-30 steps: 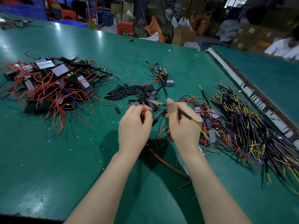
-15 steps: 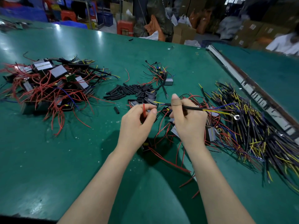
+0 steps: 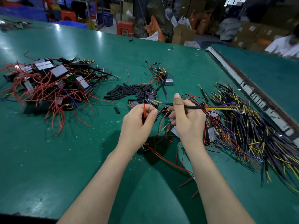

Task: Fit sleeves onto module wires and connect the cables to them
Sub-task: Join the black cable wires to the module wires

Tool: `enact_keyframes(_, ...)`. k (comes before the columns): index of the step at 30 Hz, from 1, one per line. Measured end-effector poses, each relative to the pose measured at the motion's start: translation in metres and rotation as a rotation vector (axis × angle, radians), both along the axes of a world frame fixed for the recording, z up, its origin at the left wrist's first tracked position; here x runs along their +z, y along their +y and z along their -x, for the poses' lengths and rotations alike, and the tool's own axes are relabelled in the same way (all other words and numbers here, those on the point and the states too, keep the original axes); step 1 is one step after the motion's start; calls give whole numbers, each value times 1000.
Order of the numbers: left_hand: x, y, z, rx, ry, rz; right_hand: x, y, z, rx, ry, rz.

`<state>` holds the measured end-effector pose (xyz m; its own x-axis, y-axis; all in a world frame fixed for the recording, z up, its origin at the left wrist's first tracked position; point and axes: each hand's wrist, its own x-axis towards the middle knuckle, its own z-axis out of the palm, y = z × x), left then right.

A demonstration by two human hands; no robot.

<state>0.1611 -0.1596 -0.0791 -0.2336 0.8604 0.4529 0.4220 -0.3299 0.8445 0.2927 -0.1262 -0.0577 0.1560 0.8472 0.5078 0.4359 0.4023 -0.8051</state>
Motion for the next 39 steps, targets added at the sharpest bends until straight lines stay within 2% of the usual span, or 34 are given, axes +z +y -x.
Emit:
enact_keyframes(4,0,-1,0,2,33,-18,2,1,-4,-3,99,35)
enact_keyframes(11,1,-2,0,-25,41,-39,1,0,0,88,151,97)
enact_keyframes(17,2,-2,0,5,58,-100,0,-2,1,122,100,98)
enact_keyframes(22,2,-1,-2,20,91,-138,0,-3,5,18,13,84)
enact_keyframes(26,4,-2,-3,-11,-53,-79,3,-3,0,-5,-96,38)
enact_keyframes(29,10,-2,0,-47,-266,-1,7,-4,-5,335,15,85)
enact_keyframes(31,14,-1,2,-126,-434,58,6,-5,-3,552,15,55)
enact_keyframes(33,16,-2,2,-222,-536,130,4,-7,0,582,-46,17)
enact_keyframes(36,16,-3,4,-230,-537,149,2,-9,3,483,-73,29)
enact_keyframes(39,14,-3,3,-134,-386,98,-2,-10,6,363,-102,8)
